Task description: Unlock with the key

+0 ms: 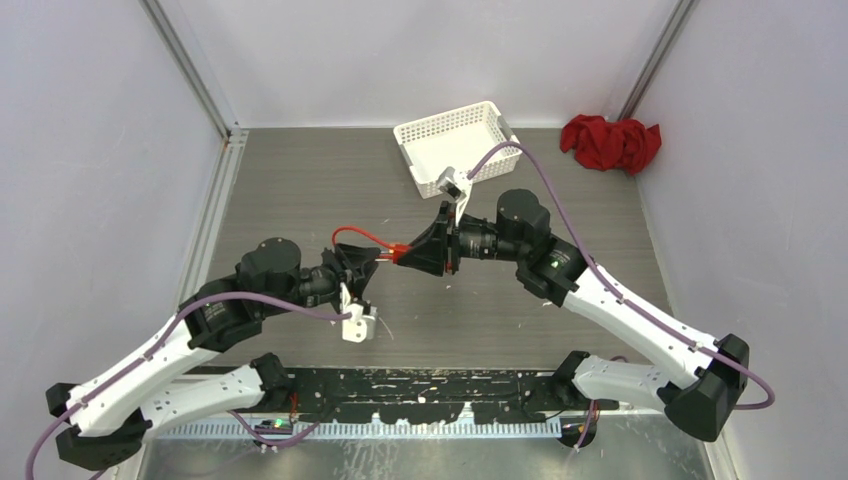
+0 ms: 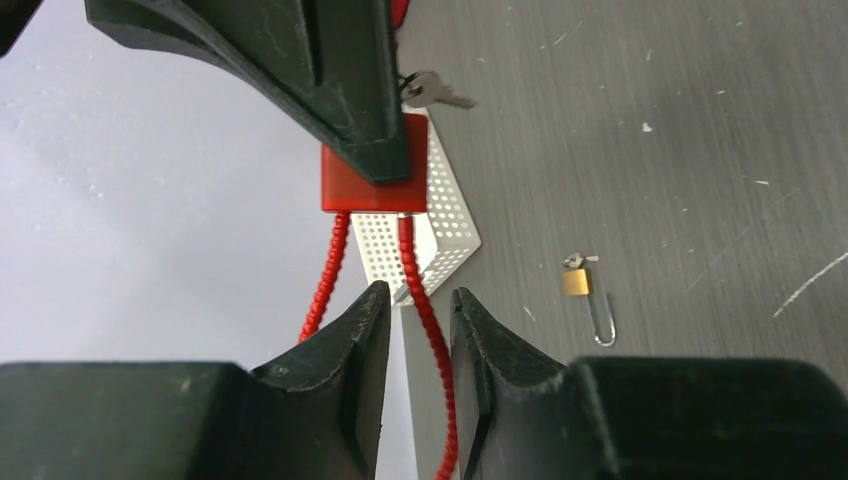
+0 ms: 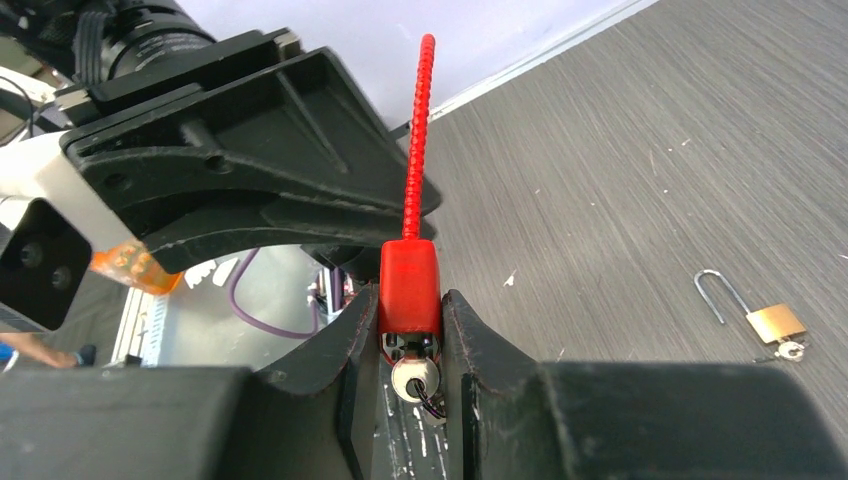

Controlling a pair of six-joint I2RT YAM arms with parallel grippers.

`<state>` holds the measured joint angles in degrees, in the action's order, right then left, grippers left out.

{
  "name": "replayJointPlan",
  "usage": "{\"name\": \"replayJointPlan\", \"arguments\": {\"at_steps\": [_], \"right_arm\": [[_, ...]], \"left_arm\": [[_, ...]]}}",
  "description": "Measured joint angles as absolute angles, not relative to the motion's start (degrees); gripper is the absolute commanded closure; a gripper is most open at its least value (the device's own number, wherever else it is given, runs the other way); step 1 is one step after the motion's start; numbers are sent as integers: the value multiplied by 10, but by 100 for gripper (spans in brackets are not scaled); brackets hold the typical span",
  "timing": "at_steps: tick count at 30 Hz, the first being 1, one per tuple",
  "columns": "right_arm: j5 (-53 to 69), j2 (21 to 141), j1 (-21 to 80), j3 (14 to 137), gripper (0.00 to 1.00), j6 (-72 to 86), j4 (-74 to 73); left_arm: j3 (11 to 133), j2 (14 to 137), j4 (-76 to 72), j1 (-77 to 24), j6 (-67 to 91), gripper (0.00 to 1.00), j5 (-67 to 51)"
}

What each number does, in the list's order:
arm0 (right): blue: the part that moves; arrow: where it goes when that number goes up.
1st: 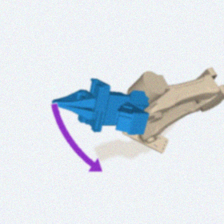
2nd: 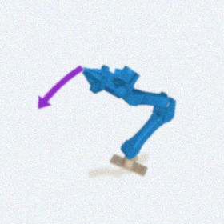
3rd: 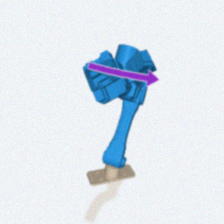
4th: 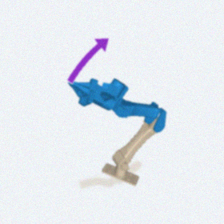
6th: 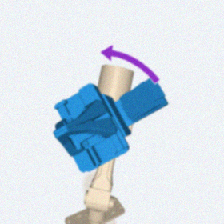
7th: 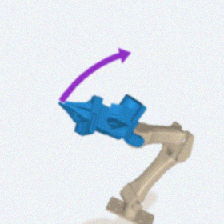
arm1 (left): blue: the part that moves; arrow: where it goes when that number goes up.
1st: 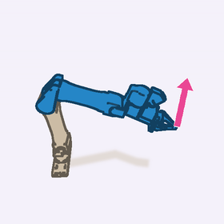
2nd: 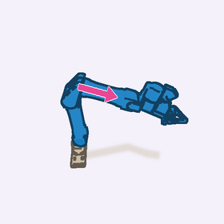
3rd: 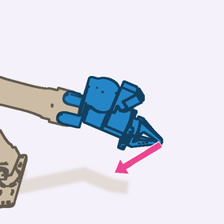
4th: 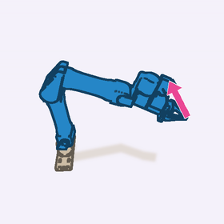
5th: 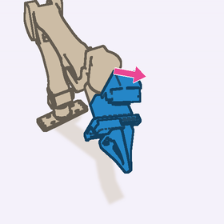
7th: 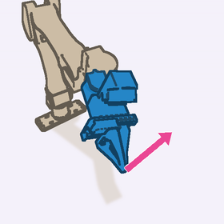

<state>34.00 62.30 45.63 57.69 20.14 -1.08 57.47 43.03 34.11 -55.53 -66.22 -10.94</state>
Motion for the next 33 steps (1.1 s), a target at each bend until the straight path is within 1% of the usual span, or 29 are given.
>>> {"name": "replayJointPlan", "arguments": {"at_steps": [7, 9, 15, 33], "right_arm": [[336, 627, 467, 577, 99, 201, -7], [335, 630, 468, 577, 99, 202, -4], [325, 640, 477, 580, 99, 208, 4], [321, 641, 484, 558, 99, 219, 6]], "left_arm": [[571, 434, 323, -555, -663, 74, -88], [571, 434, 324, -555, -663, 79, -85], [570, 433, 324, -555, -662, 100, -79], [566, 420, 338, -555, -706, 100, -34]]}}
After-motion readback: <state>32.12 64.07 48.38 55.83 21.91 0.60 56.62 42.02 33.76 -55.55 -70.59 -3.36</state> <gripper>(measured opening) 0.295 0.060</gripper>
